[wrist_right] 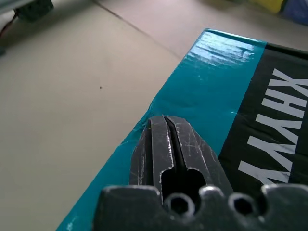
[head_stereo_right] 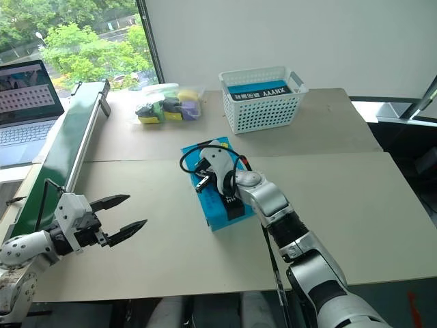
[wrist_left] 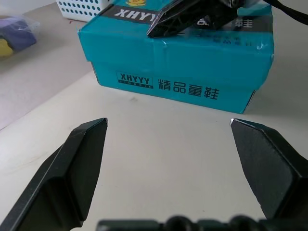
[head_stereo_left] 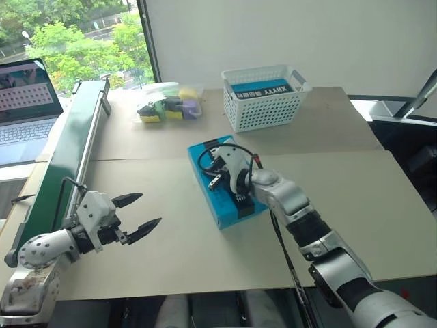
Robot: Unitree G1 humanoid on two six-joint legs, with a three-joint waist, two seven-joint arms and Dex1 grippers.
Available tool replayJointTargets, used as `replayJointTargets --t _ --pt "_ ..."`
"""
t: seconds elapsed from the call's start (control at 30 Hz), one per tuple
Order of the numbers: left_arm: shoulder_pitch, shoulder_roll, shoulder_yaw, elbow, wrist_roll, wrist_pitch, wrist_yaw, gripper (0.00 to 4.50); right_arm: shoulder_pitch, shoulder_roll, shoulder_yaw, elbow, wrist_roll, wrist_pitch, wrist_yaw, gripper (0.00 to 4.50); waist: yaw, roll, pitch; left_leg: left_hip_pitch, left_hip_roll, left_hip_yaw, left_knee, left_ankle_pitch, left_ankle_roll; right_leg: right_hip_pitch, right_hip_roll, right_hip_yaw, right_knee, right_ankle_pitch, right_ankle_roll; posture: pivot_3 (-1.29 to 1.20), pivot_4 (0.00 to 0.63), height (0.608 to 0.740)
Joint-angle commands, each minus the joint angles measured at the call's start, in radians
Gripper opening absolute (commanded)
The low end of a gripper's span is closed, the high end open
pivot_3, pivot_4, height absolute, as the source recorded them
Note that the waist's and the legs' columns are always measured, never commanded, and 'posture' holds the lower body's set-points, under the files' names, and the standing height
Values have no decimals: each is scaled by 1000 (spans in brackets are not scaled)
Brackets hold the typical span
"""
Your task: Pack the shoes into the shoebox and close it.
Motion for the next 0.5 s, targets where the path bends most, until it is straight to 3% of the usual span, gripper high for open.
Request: replayJointTargets --t 0.03,0.23,0.37,0.5 --pt "2 -10 20 -57 45 20 90 4378 33 -20 61 73 -105 -2 64 106 2 -2 -2 4 0 0 0 0 0 3 0 0 0 0 0 0 150 731" --pt "-38 -65 25 -112 91 144 289 4378 14 40 -100 70 -84 19 14 106 0 -4 -4 8 0 0 0 0 0 6 1 1 1 -3 5 0 150 731" --pt "-60 -202 83 -172 41 209 453 4378 -34 40 -299 6 -16 61 -46 106 6 -4 -3 4 0 0 0 0 0 3 1 1 1 1 0 0 150 731" --pt "-65 -264 94 -210 39 249 534 4378 -42 16 -381 -57 -5 87 -62 106 4 -5 -3 -2 0 0 1 0 0 -1 0 1 0 2 0 0 150 731"
